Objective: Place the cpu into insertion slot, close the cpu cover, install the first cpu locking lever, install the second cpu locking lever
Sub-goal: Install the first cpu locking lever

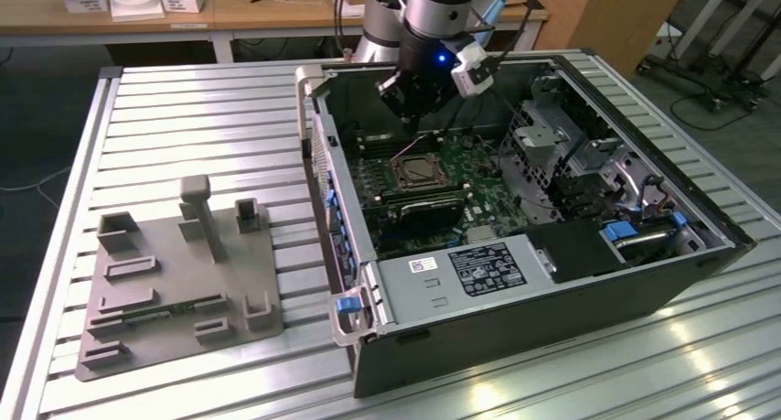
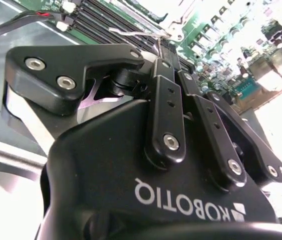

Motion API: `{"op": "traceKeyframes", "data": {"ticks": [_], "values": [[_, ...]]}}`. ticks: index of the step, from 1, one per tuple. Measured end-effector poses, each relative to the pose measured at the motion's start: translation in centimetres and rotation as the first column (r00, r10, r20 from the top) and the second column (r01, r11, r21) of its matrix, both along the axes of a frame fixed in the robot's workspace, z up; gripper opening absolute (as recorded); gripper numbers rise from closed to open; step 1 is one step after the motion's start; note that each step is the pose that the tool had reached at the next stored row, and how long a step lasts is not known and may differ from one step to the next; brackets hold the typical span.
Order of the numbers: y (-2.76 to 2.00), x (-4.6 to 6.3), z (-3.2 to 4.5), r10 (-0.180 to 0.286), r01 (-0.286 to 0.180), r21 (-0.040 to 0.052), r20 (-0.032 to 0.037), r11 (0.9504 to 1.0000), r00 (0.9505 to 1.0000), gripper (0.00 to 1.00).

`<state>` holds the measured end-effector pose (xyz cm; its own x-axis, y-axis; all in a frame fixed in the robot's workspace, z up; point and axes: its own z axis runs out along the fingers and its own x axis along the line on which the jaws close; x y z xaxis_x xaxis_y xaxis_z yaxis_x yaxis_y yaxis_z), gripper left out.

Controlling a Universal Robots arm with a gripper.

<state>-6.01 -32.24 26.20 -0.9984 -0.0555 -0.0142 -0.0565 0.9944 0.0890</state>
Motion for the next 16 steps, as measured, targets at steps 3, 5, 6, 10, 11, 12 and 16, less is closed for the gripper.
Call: {"op": "traceKeyframes", "data": {"ticks": [3, 5, 6, 10, 11, 12, 16], "values": [[0.31, 0.0, -0.55, 0.000, 0.000, -0.0002, -0.0001, 1.0000, 1.0000, 0.10], [0.57, 0.0, -0.91, -0.002, 0.002, -0.0001, -0.0001, 1.0000, 1.0000, 0.10], [0.68, 0.0, -1.10, -0.003, 0.003, 0.0001, 0.0001, 1.0000, 1.0000, 0.10], [0.82, 0.0, -1.83, -0.005, 0.005, -0.0002, 0.0000, 1.0000, 1.0000, 0.10], [0.82, 0.0, -2.01, -0.005, 0.005, -0.0003, -0.0001, 1.0000, 1.0000, 0.10], [0.82, 0.0, -2.19, -0.005, 0.005, -0.0003, -0.0002, 1.0000, 1.0000, 0.10], [0.82, 0.0, -2.88, -0.005, 0.005, -0.0015, -0.0006, 1.0000, 1.0000, 0.10]]}}
